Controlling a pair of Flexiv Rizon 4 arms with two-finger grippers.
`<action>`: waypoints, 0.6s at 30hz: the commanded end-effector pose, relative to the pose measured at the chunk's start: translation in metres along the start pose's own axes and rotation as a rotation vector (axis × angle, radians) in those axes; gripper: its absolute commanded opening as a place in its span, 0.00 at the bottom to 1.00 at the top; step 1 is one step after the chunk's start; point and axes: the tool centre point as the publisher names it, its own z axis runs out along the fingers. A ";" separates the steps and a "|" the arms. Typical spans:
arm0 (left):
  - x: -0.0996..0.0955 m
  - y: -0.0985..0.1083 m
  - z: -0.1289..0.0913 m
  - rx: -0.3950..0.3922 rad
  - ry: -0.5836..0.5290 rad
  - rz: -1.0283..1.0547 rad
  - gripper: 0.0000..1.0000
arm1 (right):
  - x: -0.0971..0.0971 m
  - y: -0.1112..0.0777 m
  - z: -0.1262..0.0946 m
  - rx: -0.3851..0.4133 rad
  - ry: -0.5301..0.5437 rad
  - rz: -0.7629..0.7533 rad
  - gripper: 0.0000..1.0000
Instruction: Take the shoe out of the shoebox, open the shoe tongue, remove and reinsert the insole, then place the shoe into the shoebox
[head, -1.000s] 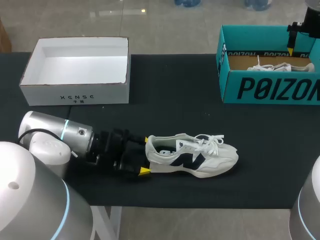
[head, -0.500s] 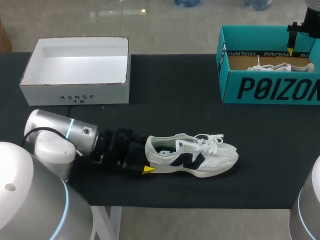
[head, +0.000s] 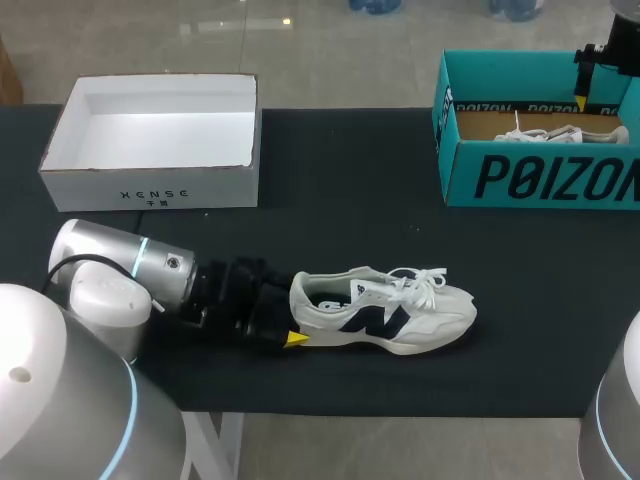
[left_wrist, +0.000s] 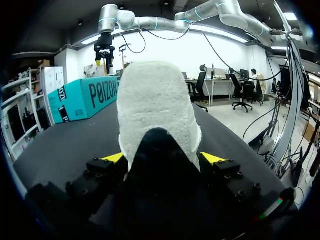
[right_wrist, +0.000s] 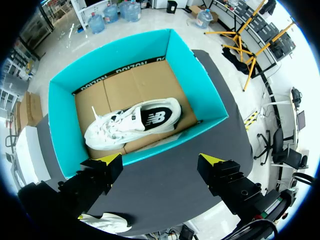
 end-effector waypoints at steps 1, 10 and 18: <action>0.000 0.005 0.002 -0.001 0.001 0.000 0.00 | -0.001 -0.001 0.000 -0.002 0.001 0.000 1.00; 0.000 0.005 0.002 -0.001 0.001 0.000 0.00 | -0.001 -0.001 0.000 -0.002 0.001 0.000 1.00; 0.000 0.005 0.002 -0.001 0.001 0.000 0.00 | 0.058 -0.052 -0.022 0.045 -0.007 0.070 1.00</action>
